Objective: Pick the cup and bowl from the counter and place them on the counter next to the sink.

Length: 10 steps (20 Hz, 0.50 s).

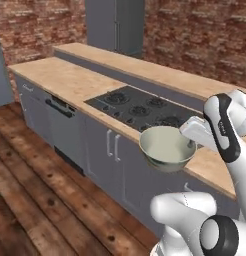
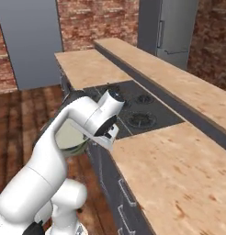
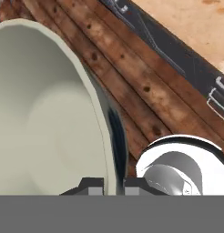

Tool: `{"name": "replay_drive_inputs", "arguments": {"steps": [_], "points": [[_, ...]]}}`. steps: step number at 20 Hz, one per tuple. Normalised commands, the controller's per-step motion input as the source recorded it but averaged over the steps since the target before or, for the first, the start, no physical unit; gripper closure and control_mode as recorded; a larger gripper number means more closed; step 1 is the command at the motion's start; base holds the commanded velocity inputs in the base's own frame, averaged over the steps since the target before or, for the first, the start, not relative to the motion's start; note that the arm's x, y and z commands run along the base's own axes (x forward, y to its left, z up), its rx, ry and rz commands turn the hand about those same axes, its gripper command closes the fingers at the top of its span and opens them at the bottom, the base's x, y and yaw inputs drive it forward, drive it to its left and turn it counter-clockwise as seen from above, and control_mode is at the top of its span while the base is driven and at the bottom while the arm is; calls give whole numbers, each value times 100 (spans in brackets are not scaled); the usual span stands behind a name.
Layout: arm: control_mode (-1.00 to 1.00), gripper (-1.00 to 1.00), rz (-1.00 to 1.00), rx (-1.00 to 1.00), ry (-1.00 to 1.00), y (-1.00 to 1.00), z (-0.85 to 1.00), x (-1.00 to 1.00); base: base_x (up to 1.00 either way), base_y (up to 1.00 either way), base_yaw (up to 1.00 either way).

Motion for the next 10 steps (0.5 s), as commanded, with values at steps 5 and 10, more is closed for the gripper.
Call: {"name": "replay_drive_inputs", "arguments": {"steps": [5,10], "points": [[100,100,0,0,0,0,0,0,0,-2,59],[100,100,0,0,0,0,0,0,0,0,64]]}}
